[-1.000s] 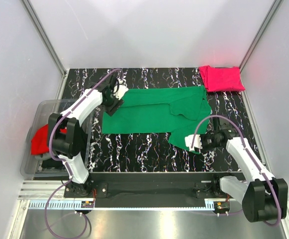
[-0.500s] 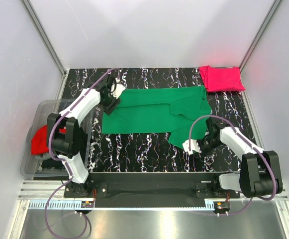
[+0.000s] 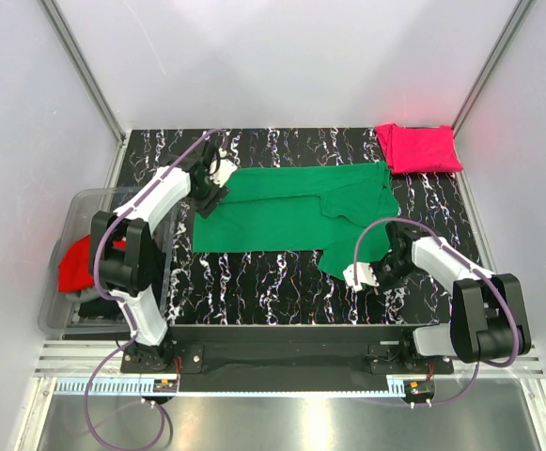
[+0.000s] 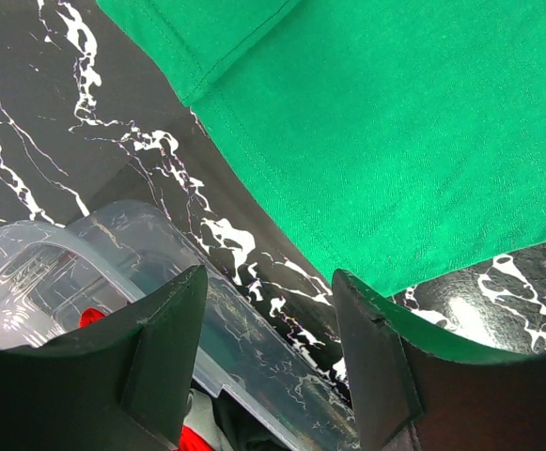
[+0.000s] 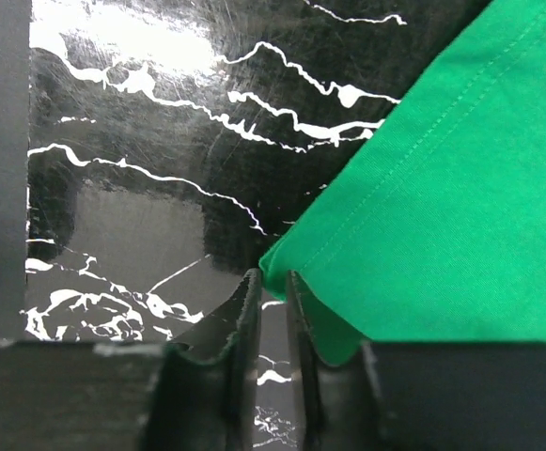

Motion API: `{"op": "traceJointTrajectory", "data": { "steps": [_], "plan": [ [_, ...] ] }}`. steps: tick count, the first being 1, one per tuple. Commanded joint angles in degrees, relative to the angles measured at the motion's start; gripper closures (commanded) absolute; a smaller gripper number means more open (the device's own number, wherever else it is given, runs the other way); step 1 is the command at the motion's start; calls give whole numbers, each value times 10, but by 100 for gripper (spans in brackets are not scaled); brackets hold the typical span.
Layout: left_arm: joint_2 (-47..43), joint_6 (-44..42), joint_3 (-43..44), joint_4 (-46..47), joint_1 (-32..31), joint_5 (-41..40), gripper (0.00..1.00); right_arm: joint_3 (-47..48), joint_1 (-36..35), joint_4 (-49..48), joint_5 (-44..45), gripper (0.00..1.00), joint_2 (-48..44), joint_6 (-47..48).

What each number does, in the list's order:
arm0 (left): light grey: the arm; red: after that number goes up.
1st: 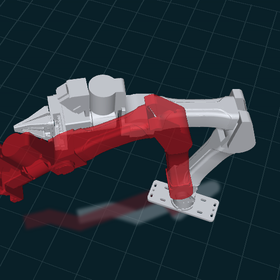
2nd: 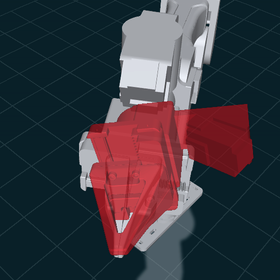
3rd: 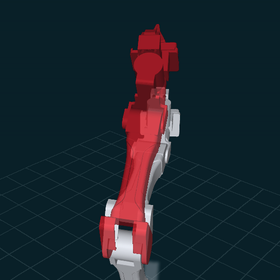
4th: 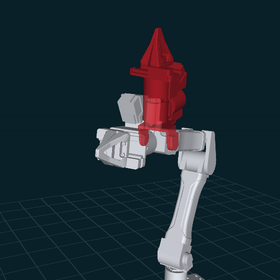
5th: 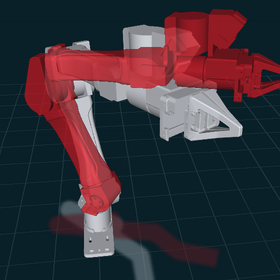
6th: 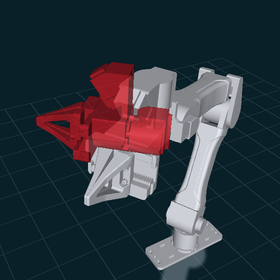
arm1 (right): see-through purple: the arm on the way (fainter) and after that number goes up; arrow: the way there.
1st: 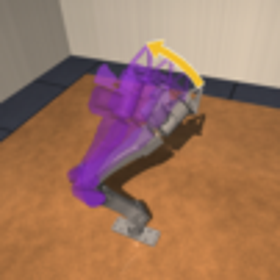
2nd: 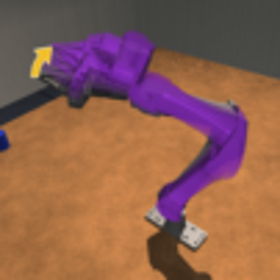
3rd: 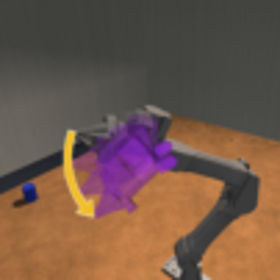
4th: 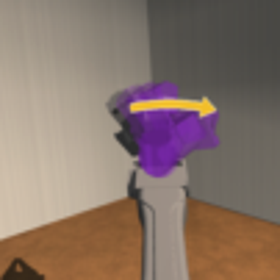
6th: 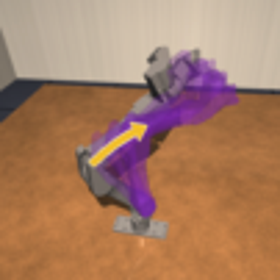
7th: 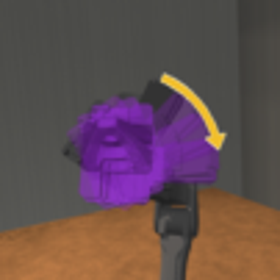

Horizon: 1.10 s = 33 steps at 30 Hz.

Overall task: Fold and stack the t-shirts
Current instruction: Fold the tshirt

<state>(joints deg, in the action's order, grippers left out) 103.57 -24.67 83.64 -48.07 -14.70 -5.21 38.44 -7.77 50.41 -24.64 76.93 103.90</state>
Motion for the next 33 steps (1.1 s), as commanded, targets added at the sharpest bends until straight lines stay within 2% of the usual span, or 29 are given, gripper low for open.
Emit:
{"op": "traceJointTrajectory", "data": {
  "steps": [1, 2, 3, 7, 12, 16, 21, 25, 33],
  "plan": [
    [-2, -11, 12, 14, 7, -10, 39, 1, -8, -10, 14, 79, 11, -4],
    [-6, -13, 10, 14, 8, -10, 39, 1, -8, -11, 15, 80, 12, -6],
    [-8, -19, 8, 14, 9, -11, 39, 1, -9, -11, 17, 88, 12, -9],
    [-22, -64, -10, 11, 20, 5, 40, 9, -9, -6, 14, 100, 7, -30],
    [-72, -146, -66, -2, 26, 81, 46, 34, -9, -4, 8, 100, -9, -69],
    [-78, -178, -88, -38, 26, 107, 46, 45, -9, -5, 12, 100, -11, -94],
    [-65, -187, -88, -65, 26, 154, 41, 42, -9, -8, 21, 100, -4, -98],
    [-43, -195, -94, -96, 26, 171, 53, 49, -9, -10, 21, 100, 2, -107],
    [-4, -199, -102, -90, 27, 171, 53, 61, -9, -11, 21, 99, 16, -119]
  ]
}}
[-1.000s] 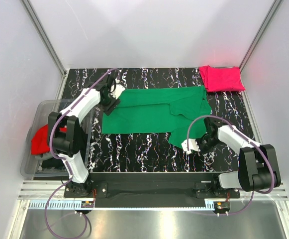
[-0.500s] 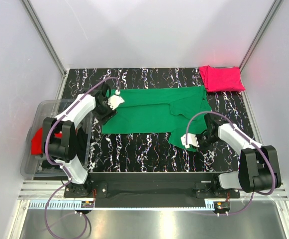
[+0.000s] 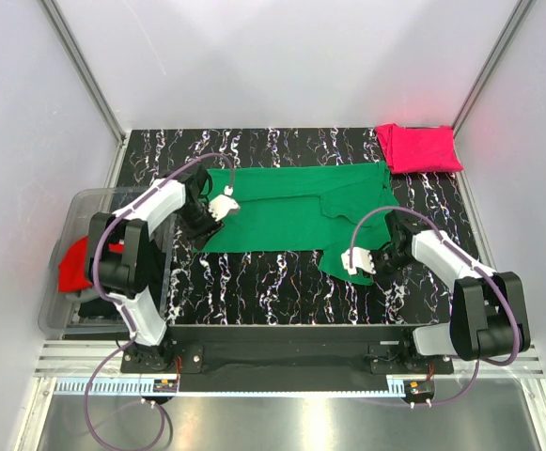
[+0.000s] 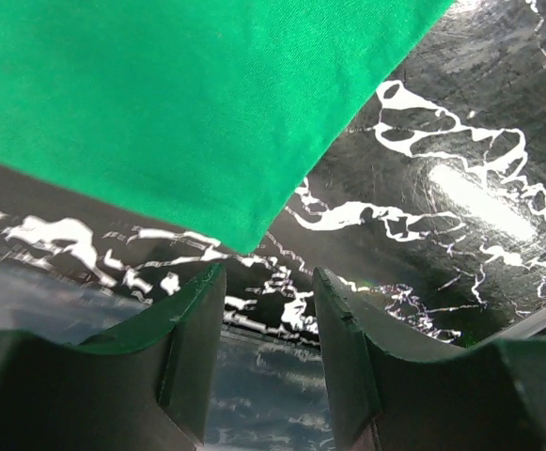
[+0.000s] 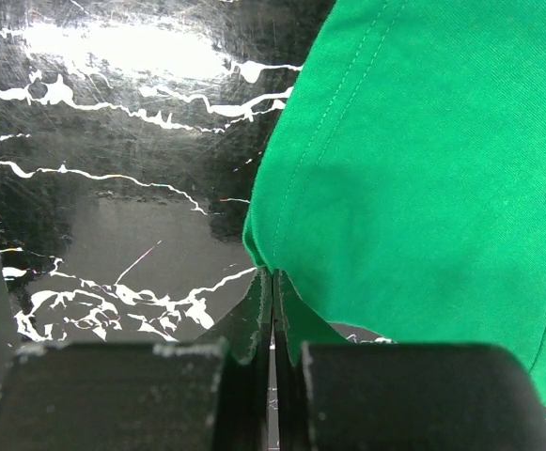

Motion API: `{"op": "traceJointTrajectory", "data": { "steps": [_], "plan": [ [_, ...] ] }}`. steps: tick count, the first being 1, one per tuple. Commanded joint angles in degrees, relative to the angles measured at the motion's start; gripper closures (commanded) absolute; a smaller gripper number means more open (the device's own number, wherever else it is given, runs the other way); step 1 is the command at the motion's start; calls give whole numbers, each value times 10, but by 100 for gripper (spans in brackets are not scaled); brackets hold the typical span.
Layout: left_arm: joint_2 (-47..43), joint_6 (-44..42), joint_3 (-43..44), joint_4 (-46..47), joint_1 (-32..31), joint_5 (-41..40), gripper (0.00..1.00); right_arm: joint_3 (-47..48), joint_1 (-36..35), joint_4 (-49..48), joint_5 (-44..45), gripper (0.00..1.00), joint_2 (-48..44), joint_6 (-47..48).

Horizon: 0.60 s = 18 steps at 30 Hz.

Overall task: Fold and stack the t-shirts
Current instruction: Fold the tshirt

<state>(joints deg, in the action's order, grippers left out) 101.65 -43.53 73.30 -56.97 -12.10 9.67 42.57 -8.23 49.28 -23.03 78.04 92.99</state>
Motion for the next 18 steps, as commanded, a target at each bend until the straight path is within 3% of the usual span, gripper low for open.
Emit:
{"op": "traceJointTrajectory", "data": {
  "steps": [1, 15, 18],
  "plan": [
    [19, -9, 3, -1, 1, 22, 53, 21, -5, 0, 6, 99, 4, -10],
    [68, -9, -32, 54, 2, -17, 54, 26, -6, -3, 5, 99, 17, -30],
    [80, -7, -46, 69, 2, -27, 71, 25, -6, -4, 8, 99, 17, -34]
  ]
}}
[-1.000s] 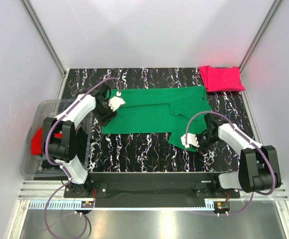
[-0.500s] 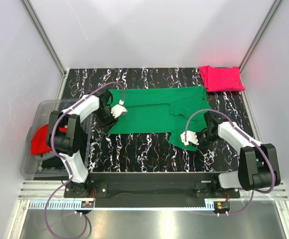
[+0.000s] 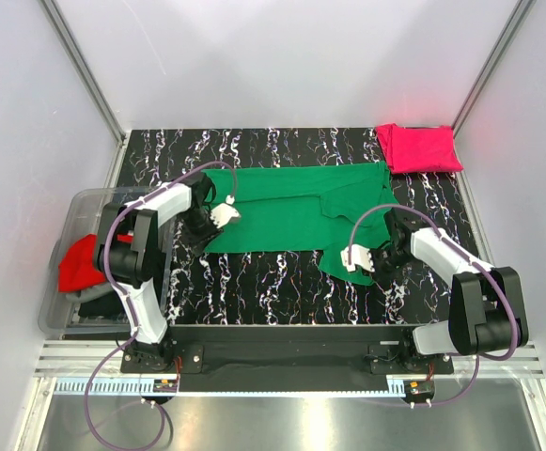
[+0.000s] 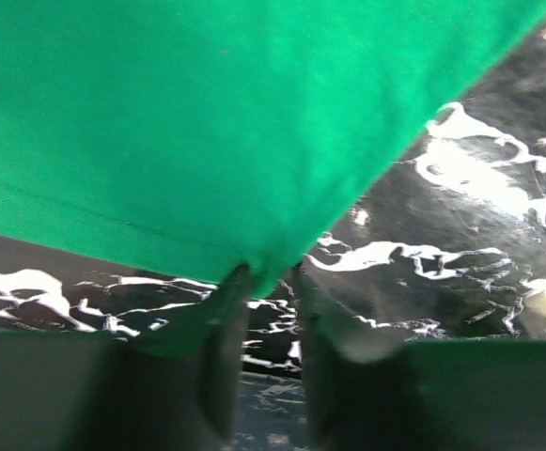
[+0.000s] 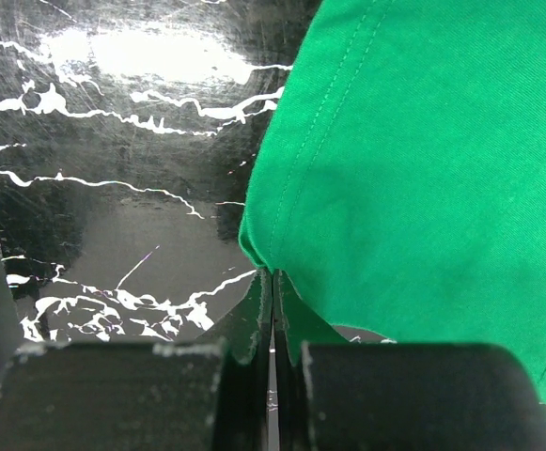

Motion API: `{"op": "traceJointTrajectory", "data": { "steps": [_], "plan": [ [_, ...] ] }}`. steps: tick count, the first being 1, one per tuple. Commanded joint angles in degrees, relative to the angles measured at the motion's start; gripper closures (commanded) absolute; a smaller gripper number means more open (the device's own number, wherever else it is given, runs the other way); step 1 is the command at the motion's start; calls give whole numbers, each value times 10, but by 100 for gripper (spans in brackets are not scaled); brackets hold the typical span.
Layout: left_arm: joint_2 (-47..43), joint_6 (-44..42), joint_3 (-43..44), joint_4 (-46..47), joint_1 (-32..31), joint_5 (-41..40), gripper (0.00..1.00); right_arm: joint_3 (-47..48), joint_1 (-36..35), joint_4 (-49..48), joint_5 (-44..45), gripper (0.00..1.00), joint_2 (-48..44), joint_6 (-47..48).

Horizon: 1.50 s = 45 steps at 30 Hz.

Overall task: Fold and stack the t-shirts
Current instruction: Fold the tshirt

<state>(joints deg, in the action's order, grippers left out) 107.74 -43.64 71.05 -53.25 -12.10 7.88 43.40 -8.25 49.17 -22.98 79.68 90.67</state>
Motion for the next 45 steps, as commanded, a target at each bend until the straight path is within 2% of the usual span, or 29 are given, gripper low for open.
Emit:
{"op": "traceJointTrajectory", "data": {
  "steps": [1, 2, 3, 11, 15, 21, 34, 45],
  "plan": [
    [22, -5, -28, 39, 2, -14, 79, 17, -5, -5, 7, 99, 0, -15],
    [23, -2, -31, 45, 2, -18, 93, 16, -5, -11, 7, 99, 0, -20],
    [20, 11, -32, 61, 2, -25, 100, 17, -5, -14, 5, 99, 0, -35],
    [-4, 20, -17, 68, 3, -42, 100, 70, 10, -56, 0, 100, -20, -182],
    [-31, 8, -3, 64, 3, -59, 100, 129, 25, -63, 2, 100, -31, -244],
    [-45, -14, 40, 46, 3, -74, 100, 212, 44, -78, 8, 100, -15, -290],
    [12, -45, 165, 10, 3, -99, 100, 369, 57, -124, 27, 100, 82, -298],
    [70, -51, 240, 0, 7, -111, 100, 497, 59, -150, 36, 100, 209, -327]
  ]
}}
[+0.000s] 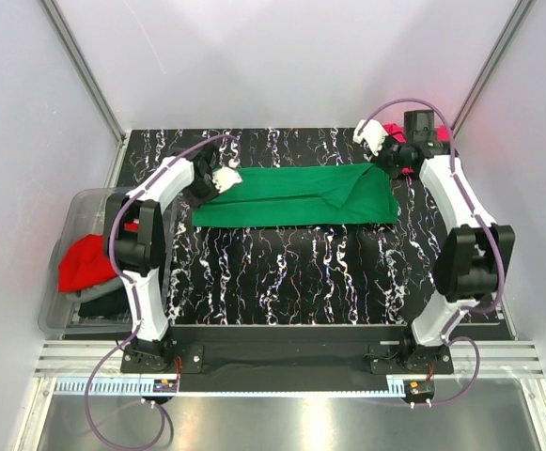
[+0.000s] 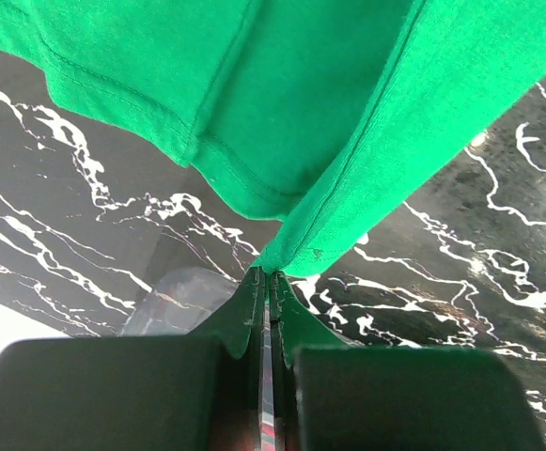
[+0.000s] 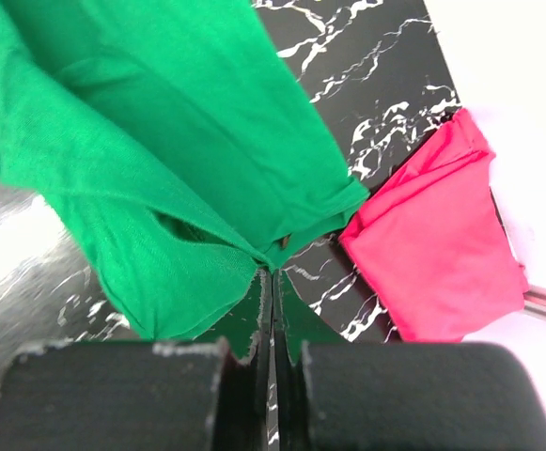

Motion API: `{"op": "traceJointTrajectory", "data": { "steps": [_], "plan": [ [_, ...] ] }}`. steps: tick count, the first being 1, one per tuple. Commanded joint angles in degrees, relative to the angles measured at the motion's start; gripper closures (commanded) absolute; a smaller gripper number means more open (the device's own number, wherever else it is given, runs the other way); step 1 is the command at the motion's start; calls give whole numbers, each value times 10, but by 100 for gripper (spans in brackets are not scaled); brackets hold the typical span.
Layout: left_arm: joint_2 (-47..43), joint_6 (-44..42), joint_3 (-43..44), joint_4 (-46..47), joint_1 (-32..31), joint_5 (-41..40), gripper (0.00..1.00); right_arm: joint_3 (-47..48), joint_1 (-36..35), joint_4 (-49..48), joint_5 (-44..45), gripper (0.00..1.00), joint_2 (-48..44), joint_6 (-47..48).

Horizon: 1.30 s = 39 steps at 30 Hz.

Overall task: Fold and stack the t-shirts
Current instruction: Fold the tshirt

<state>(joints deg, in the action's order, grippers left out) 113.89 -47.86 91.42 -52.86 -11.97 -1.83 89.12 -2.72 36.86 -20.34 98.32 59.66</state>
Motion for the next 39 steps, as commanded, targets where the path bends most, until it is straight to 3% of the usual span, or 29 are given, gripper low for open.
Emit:
{"op": "traceJointTrajectory", "data": {
  "steps": [1, 16, 17, 18, 20, 23, 25, 30, 34, 39],
  "plan": [
    [13, -10, 41, -5, 5, -16, 100, 46, 3, -27, 9, 100, 33, -16],
    [115, 22, 170, -9, 11, -48, 97, 202, 4, -46, 18, 100, 222, -53],
    [119, 39, 177, -8, 12, -49, 93, 212, 3, -49, 23, 95, 231, -71],
    [120, 50, 184, -8, 12, -53, 81, 221, 3, -51, 30, 84, 238, -82],
    [116, 77, 193, -5, 14, -63, 80, 254, 3, -53, 55, 61, 244, -130],
    [63, 123, 180, 30, 18, -86, 66, 258, 6, -62, 58, 56, 216, -182],
    [36, 142, 163, 50, 18, -79, 61, 224, 6, -64, 31, 55, 195, -192],
    [12, 146, 133, 58, -2, -35, 62, 146, -3, -2, -34, 59, 171, -160],
    [34, 145, 78, 43, -21, 7, 66, 151, -17, 78, -66, 63, 212, -126],
    [55, 173, 51, 43, -21, 15, 67, 158, -29, 106, -63, 64, 238, -114]
  ]
}}
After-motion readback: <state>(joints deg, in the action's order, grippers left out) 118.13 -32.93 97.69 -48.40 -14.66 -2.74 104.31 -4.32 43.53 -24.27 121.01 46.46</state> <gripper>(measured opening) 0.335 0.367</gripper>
